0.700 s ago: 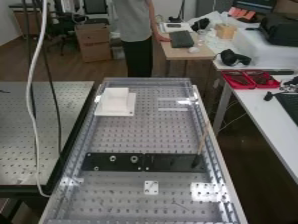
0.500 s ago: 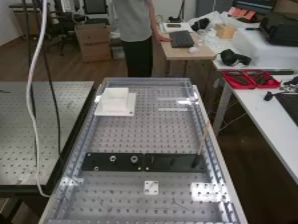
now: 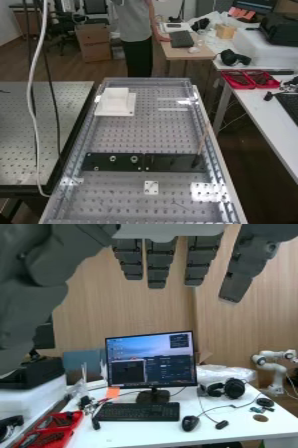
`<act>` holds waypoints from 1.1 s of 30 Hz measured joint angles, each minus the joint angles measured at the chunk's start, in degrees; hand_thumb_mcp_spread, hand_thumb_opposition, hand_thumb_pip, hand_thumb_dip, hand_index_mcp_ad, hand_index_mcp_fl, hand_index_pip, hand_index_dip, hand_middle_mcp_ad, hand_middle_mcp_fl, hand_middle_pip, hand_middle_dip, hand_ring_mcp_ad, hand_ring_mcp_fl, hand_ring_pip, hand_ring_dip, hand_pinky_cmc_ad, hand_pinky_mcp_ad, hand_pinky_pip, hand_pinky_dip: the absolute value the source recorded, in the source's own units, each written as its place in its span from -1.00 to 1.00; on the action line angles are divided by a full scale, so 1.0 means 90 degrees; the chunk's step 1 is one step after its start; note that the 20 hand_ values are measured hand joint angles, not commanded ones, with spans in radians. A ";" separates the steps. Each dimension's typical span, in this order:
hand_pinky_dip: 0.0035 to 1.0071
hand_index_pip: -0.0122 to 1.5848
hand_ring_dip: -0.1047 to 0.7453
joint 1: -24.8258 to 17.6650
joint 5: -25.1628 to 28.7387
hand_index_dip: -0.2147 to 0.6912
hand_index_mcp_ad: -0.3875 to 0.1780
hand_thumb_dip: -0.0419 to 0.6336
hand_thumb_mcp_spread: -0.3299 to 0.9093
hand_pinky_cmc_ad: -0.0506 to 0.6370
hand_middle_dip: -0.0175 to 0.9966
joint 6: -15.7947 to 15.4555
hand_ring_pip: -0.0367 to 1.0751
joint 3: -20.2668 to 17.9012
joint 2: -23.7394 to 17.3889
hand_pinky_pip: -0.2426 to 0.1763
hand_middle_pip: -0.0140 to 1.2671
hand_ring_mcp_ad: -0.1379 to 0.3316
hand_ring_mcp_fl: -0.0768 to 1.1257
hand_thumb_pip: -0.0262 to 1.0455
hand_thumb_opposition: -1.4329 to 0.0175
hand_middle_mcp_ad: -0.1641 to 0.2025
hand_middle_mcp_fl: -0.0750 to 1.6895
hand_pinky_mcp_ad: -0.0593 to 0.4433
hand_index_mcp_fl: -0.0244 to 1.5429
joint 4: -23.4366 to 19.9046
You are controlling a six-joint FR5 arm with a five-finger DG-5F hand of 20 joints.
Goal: Grab the paper clip and place it in the clear container
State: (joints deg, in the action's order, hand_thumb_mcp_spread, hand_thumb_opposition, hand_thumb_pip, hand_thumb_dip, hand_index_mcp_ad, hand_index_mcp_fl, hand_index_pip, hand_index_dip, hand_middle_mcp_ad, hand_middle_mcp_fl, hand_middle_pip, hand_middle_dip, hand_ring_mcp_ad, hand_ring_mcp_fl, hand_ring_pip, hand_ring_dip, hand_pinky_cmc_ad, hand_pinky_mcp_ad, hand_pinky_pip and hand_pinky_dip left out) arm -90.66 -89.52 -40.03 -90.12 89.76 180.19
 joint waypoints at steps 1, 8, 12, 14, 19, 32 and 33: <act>-0.12 -0.90 -0.55 0.0000 0.0003 -0.39 0.29 -0.82 -0.10 0.16 -0.72 0.0002 -0.77 -0.0006 -0.0004 -0.20 -0.79 0.20 -0.86 -0.36 0.06 0.05 -0.91 0.42 -0.97 -0.0007; -0.12 -0.89 -0.55 0.0010 0.0070 -0.39 0.28 -0.82 -0.09 0.21 -0.69 0.0068 -0.76 -0.0192 -0.0030 -0.20 -0.76 0.23 -0.87 -0.36 0.06 0.10 -0.91 0.49 -0.96 -0.0163; -0.12 -0.89 -0.55 0.0010 0.0174 -0.39 0.28 -0.82 -0.10 0.23 -0.69 0.0100 -0.76 -0.0364 -0.0036 -0.20 -0.76 0.26 -0.88 -0.36 0.06 0.10 -0.91 0.49 -0.96 -0.0291; -0.12 -0.89 -0.55 0.0006 0.0260 -0.39 0.28 -0.82 -0.09 0.24 -0.69 0.0091 -0.76 -0.0495 -0.0040 -0.20 -0.76 0.26 -0.88 -0.36 0.05 0.12 -0.91 0.49 -0.96 -0.0367; -0.12 -0.89 -0.55 0.0028 0.0345 -0.39 0.28 -0.82 -0.09 0.24 -0.69 0.0102 -0.77 -0.0770 -0.0044 -0.20 -0.76 0.27 -0.88 -0.33 0.05 0.13 -0.91 0.49 -0.96 -0.0480; -0.11 -0.89 -0.55 0.0151 0.0436 -0.40 0.28 -0.78 -0.09 0.24 -0.69 0.0429 -0.77 -0.1187 0.0322 -0.20 -0.76 0.27 -0.88 -0.21 0.04 0.13 -0.91 0.49 -0.96 -0.0679; -0.11 -0.89 -0.55 0.0165 0.0447 -0.40 0.28 -0.78 -0.09 0.24 -0.69 0.0456 -0.76 -0.1204 0.0351 -0.20 -0.76 0.27 -0.88 -0.21 0.04 0.13 -0.91 0.49 -0.96 -0.0696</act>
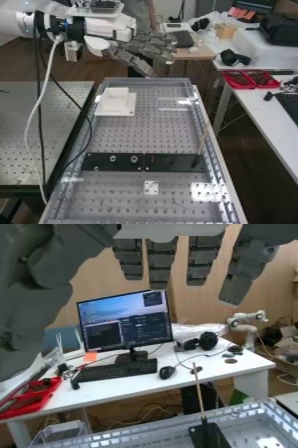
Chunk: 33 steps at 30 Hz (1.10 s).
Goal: Grab the paper clip and place it in the clear container
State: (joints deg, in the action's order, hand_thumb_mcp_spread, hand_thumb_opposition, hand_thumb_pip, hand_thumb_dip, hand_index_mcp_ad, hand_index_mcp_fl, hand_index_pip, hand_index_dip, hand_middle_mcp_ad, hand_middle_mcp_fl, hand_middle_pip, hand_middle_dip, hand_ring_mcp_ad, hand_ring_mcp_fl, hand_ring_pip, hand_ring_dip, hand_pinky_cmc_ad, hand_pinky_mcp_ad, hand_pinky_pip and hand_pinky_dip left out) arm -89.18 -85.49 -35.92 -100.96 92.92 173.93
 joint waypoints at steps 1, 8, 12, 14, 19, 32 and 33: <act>-0.11 -0.89 -0.55 0.0021 0.0025 -0.40 0.28 -0.78 -0.09 0.24 -0.69 0.0027 -0.76 -0.0030 0.0044 -0.19 -0.76 0.27 -0.88 -0.21 0.04 0.13 -0.91 0.49 -0.96 -0.0035; -0.11 -0.88 -0.55 0.0246 0.0211 -0.45 0.28 -0.69 -0.10 0.23 -0.69 0.0150 -0.77 -0.0194 0.0344 -0.23 -0.76 0.26 -0.88 -0.10 0.02 0.13 -0.91 0.49 -0.94 -0.0257; -0.11 -0.86 -0.55 0.0442 0.0279 -0.48 0.26 -0.64 -0.09 0.24 -0.69 0.0220 -0.76 -0.0305 0.0513 -0.23 -0.76 0.29 -0.88 -0.06 0.00 0.11 -0.91 0.48 -0.92 -0.0451; -0.11 -0.86 -0.55 0.0567 0.0288 -0.48 0.23 -0.64 -0.09 0.24 -0.69 0.0275 -0.76 -0.0362 0.0614 -0.23 -0.76 0.29 -0.88 -0.05 0.00 0.13 -0.91 0.48 -0.92 -0.0560; -0.11 -0.83 -0.55 0.0838 0.0209 -0.49 0.15 -0.55 -0.03 0.24 -0.69 0.0415 -0.77 -0.0428 0.0848 -0.23 -0.76 0.29 -0.88 0.10 0.00 0.11 -0.91 0.49 -0.90 -0.0796; -0.11 -0.22 -0.55 0.1622 -0.0577 -0.49 0.09 -0.32 0.01 0.24 -0.69 0.0544 -0.76 0.0059 0.1768 -0.23 -0.76 0.29 -0.88 0.22 -0.05 0.11 -0.91 0.49 -0.73 -0.0915; -0.11 -0.20 -0.55 0.1651 -0.0618 -0.49 0.09 -0.31 0.01 0.24 -0.69 0.0544 -0.76 0.0092 0.1804 -0.23 -0.76 0.29 -0.88 0.22 -0.05 0.11 -0.91 0.48 -0.71 -0.0912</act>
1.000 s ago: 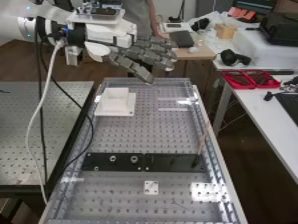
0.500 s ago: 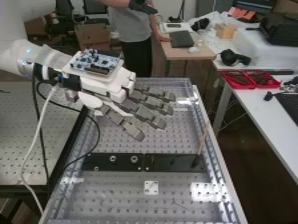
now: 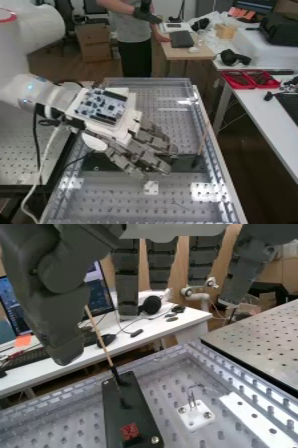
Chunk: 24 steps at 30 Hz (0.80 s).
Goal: Grab the paper clip and place it in the clear container
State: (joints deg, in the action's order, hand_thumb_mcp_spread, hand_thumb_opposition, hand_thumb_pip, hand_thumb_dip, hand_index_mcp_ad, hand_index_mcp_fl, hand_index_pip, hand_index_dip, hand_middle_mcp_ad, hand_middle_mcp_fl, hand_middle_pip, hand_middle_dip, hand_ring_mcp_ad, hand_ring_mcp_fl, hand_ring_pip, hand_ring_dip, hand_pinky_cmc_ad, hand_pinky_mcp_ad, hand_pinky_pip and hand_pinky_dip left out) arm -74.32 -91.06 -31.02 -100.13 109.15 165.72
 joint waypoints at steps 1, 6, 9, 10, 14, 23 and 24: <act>-0.11 -0.14 -0.55 0.0079 -0.0112 -0.49 0.09 -0.31 0.01 0.23 -0.69 -0.0004 -0.76 0.0084 0.0097 -0.23 -0.76 0.29 -0.88 0.22 -0.05 0.11 -0.91 0.49 -0.70 0.0011; -0.11 0.08 -0.55 0.0348 -0.0520 -0.49 0.06 -0.31 0.02 0.23 -0.69 -0.0035 -0.76 0.0401 0.0454 -0.23 -0.76 0.29 -0.88 0.24 -0.09 0.11 -0.91 0.48 -0.69 0.0043; -0.11 0.17 -0.55 0.0492 -0.0736 -0.49 0.06 -0.22 0.03 0.23 -0.69 -0.0048 -0.76 0.0564 0.0644 -0.23 -0.76 0.29 -0.87 0.24 -0.09 0.13 -0.91 0.49 -0.69 0.0039; -0.11 0.25 -0.55 0.0560 -0.0846 -0.49 0.06 -0.22 0.04 0.23 -0.69 -0.0055 -0.77 0.0635 0.0735 -0.23 -0.76 0.29 -0.87 0.24 -0.09 0.11 -0.91 0.49 -0.69 0.0023; -0.11 0.44 -0.55 0.0741 -0.1174 -0.49 0.05 -0.22 0.05 0.23 -0.69 -0.0105 -0.77 0.0830 0.0993 -0.23 -0.76 0.28 -0.88 0.26 -0.11 0.11 -0.91 0.49 -0.73 -0.0056; -0.12 0.74 -0.55 0.1000 -0.1623 -0.28 0.01 -0.13 0.06 0.23 -0.66 -0.0081 -0.76 0.1249 0.1484 -0.21 -0.76 0.29 -0.88 0.34 -0.11 0.13 -0.89 0.49 -0.90 -0.0086; -0.12 0.77 -0.55 0.1010 -0.1650 -0.27 0.01 -0.13 0.06 0.23 -0.65 -0.0084 -0.77 0.1266 0.1504 -0.21 -0.76 0.29 -0.88 0.34 -0.11 0.13 -0.86 0.49 -0.92 -0.0092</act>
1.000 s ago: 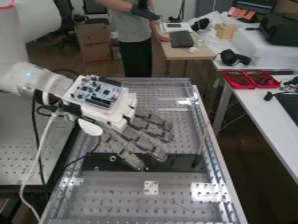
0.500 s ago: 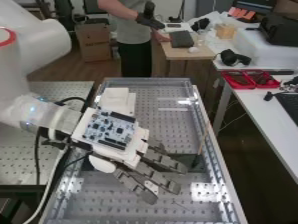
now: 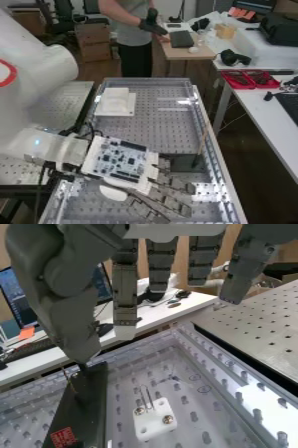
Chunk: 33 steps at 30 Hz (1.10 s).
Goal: Grab the paper clip and place it in the clear container
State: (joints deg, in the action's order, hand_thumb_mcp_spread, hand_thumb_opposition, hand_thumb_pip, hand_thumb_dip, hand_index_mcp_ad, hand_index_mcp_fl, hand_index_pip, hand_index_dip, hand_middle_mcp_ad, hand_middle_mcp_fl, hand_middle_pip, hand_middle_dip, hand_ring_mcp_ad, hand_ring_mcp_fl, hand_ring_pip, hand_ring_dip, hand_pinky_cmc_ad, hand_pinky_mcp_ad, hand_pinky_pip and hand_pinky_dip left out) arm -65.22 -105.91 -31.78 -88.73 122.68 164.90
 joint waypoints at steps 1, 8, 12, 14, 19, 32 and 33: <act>-0.12 0.78 -0.55 0.0021 -0.0072 -0.25 0.01 -0.13 0.06 0.23 -0.65 -0.0011 -0.76 0.0042 0.0047 -0.21 -0.76 0.29 -0.88 0.34 -0.11 0.13 -0.87 0.49 -0.94 -0.0020; -0.19 0.92 -0.55 0.0122 -0.0396 -0.11 -0.01 -0.09 0.12 0.23 -0.62 -0.0182 -0.77 0.0248 0.0249 -0.20 -0.76 0.29 -0.88 0.33 -0.13 0.13 -0.85 0.49 -0.95 -0.0080; -0.27 0.97 -0.55 0.0169 -0.0483 -0.08 -0.06 -0.09 0.14 0.22 -0.59 -0.0188 -0.77 0.0284 0.0295 -0.20 -0.76 0.29 -0.88 0.33 -0.13 0.13 -0.82 0.47 -0.90 -0.0159; -0.31 0.97 -0.55 0.0198 -0.0542 -0.08 -0.06 -0.10 0.16 0.21 -0.59 -0.0207 -0.77 0.0302 0.0329 -0.20 -0.76 0.25 -0.88 0.30 -0.13 0.14 -0.79 0.49 -0.86 -0.0187; -0.35 0.97 -0.55 0.0233 -0.0664 -0.08 -0.06 -0.09 0.17 0.20 -0.59 -0.0268 -0.76 0.0331 0.0389 -0.12 -0.76 0.20 -0.88 0.30 -0.14 0.12 -0.80 0.47 -0.81 -0.0229; -0.40 0.97 -0.55 0.0300 -0.0984 -0.08 -0.11 -0.10 0.18 0.21 -0.59 -0.0529 -0.77 0.0575 0.0655 -0.04 -0.76 0.18 -0.88 0.28 -0.14 0.12 -0.77 0.48 -0.73 -0.0208; -0.40 0.97 -0.55 0.0305 -0.1009 -0.08 -0.11 -0.10 0.18 0.21 -0.59 -0.0550 -0.76 0.0599 0.0676 -0.04 -0.76 0.17 -0.88 0.28 -0.13 0.12 -0.77 0.48 -0.73 -0.0194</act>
State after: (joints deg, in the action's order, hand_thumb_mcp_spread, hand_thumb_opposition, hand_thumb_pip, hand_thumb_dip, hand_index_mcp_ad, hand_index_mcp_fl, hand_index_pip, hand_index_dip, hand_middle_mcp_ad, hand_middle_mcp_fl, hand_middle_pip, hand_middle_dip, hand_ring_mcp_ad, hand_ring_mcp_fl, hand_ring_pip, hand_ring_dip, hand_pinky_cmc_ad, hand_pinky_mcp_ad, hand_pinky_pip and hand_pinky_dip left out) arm -62.48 -114.99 -36.73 -83.34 128.77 163.15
